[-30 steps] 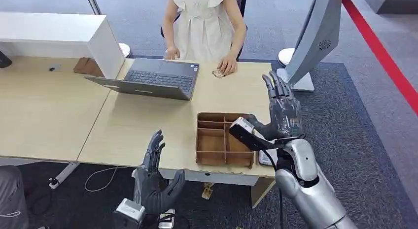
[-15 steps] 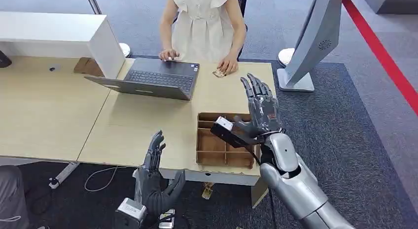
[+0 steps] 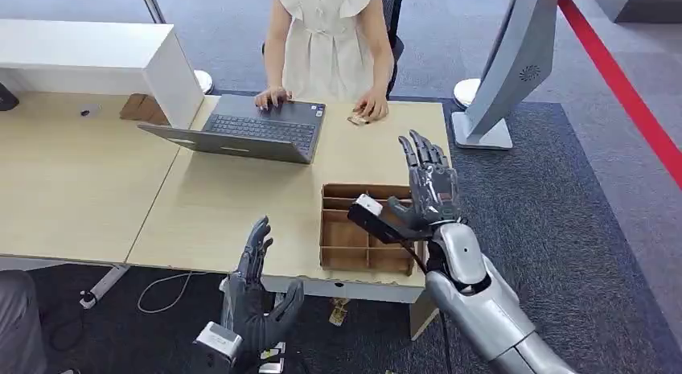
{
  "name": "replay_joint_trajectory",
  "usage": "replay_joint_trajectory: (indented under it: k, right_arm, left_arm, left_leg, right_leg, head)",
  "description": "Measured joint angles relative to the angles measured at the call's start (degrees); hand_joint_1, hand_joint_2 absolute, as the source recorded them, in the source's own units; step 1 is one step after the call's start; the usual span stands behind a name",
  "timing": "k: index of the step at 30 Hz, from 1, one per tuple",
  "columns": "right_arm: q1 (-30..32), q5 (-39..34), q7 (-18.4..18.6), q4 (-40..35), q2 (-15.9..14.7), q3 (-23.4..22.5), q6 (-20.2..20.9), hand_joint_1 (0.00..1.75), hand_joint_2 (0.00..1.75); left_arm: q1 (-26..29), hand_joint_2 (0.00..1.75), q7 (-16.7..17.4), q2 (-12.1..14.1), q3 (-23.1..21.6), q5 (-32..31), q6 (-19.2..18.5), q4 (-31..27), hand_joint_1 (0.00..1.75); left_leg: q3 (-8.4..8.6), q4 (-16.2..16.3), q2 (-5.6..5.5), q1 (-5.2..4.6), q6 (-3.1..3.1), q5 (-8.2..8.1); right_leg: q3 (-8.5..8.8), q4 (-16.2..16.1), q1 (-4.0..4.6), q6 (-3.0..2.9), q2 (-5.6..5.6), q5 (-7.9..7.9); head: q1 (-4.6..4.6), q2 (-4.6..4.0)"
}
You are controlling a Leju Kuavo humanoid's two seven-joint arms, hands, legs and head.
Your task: Pass the card to the sensor for recognition and then transmit it.
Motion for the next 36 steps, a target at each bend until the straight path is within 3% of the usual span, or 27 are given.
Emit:
replay_joint_trajectory:
  k: [11,36]
  right_arm:
    - [2.6,0.0,1.9,-4.9,-2.9,-1.7,0.0,0.0,1.75]
    - [6.3,-0.9,-1.3,-7.3,-3.0,-2.4,5.0,0.0,1.75]
  left_arm:
    - [-0.3,1.75,0.8,0.0,0.6,-0.3,0.4,0.0,0.0]
    - [-0.5,1.75,1.8,0.1,1.1,-1.1,2.0,-1.9,0.0]
  left_leg:
    - [0.01,0.0,0.0,-0.01,0.0,0.0]
    - [0.0,0.0,0.0,-0.01,0.0,0.0]
  right_leg:
    - [0.0,0.0,0.0,0.0,0.0,0.0]
    - [0.0,0.0,0.0,0.0,0.0,0.0]
  head:
    - [-0.02,0.0]
    - [-0.02,0.0]
